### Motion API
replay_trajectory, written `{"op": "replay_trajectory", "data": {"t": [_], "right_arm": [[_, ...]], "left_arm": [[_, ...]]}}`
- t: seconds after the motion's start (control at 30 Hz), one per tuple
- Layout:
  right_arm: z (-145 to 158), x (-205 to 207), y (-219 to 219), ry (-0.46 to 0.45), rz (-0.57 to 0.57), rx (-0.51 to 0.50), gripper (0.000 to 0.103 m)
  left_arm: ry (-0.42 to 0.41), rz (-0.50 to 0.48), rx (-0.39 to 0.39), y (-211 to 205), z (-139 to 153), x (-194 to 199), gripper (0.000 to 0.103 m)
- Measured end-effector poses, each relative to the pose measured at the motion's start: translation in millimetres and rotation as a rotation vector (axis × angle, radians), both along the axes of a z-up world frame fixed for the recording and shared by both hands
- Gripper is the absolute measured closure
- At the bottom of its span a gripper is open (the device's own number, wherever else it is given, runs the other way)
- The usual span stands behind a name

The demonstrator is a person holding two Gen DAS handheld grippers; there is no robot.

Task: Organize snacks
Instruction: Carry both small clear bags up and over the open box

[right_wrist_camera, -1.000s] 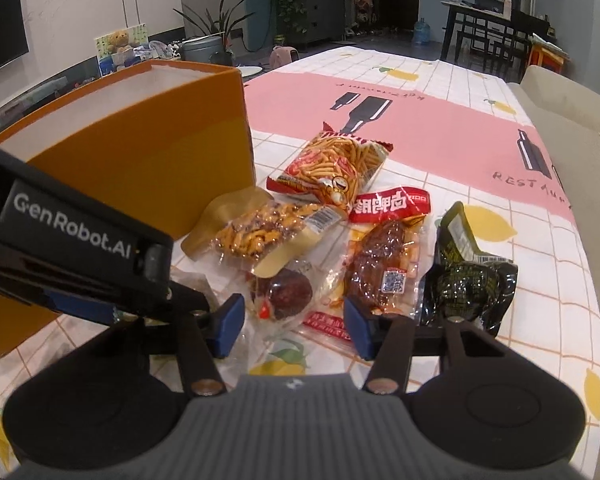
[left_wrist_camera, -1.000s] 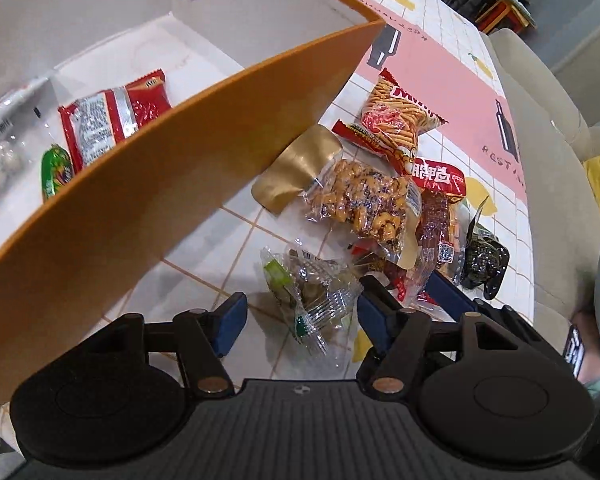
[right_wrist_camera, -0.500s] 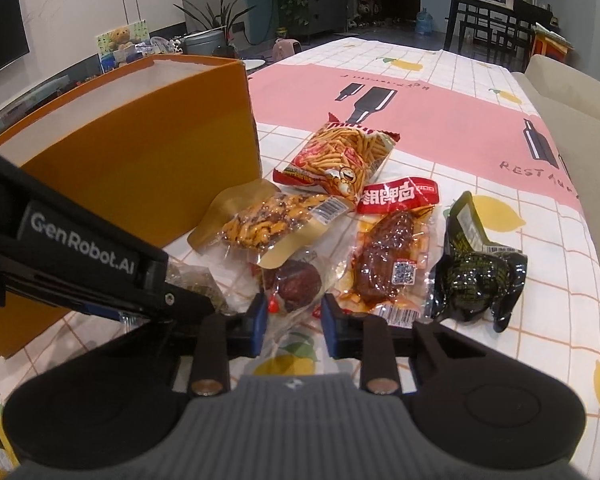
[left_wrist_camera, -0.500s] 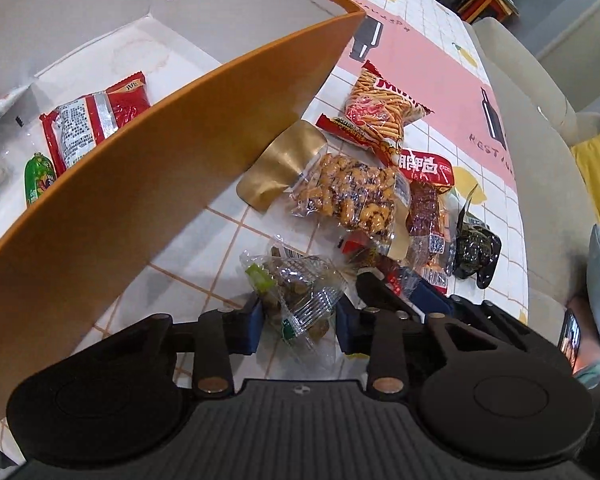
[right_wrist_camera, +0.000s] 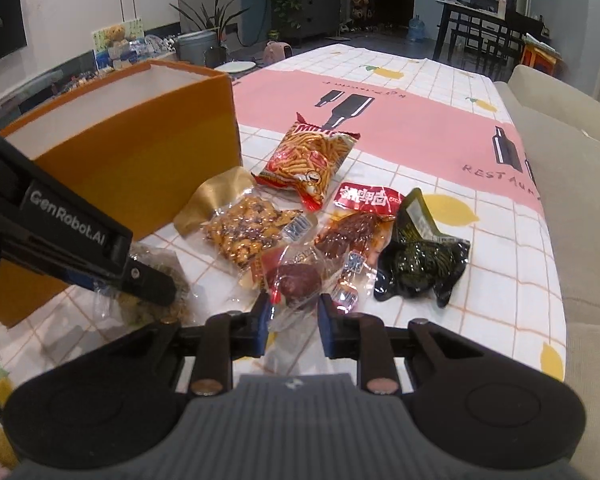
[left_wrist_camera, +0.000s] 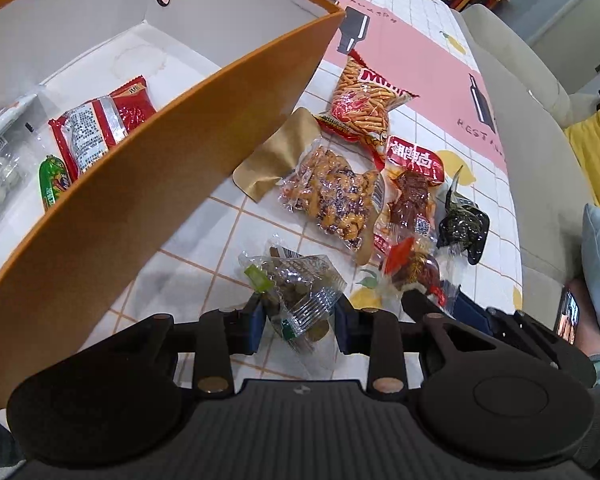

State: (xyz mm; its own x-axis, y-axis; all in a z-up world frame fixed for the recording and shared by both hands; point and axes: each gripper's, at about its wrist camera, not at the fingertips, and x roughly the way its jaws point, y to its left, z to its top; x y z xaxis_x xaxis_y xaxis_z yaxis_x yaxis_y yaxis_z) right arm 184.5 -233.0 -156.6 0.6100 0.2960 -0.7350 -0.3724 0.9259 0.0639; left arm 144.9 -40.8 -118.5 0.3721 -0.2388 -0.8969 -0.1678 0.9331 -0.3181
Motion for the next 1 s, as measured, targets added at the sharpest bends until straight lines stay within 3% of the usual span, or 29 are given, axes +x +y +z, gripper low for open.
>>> {"op": "replay_trajectory", "data": {"t": [0.23, 0.63, 1.0], "right_arm": [[16.5, -24.9, 2.2, -0.004, 0.019, 0.03, 0.082], [55.7, -63.4, 18.8, -0.066, 0.023, 0.098, 0.083], [87.2, -62.8, 34.2, -0.104, 0.009, 0.164, 0.084]], "left_arm": [[-0.025, -0.017, -0.012, 5.1, 17.2, -15.4, 0.065], [-0.185, -0.03, -0.053, 34.0, 78.2, -55.3, 0.065], [-0.304, 0.025, -0.066, 86.6, 118.2, -65.7, 0.065]]}}
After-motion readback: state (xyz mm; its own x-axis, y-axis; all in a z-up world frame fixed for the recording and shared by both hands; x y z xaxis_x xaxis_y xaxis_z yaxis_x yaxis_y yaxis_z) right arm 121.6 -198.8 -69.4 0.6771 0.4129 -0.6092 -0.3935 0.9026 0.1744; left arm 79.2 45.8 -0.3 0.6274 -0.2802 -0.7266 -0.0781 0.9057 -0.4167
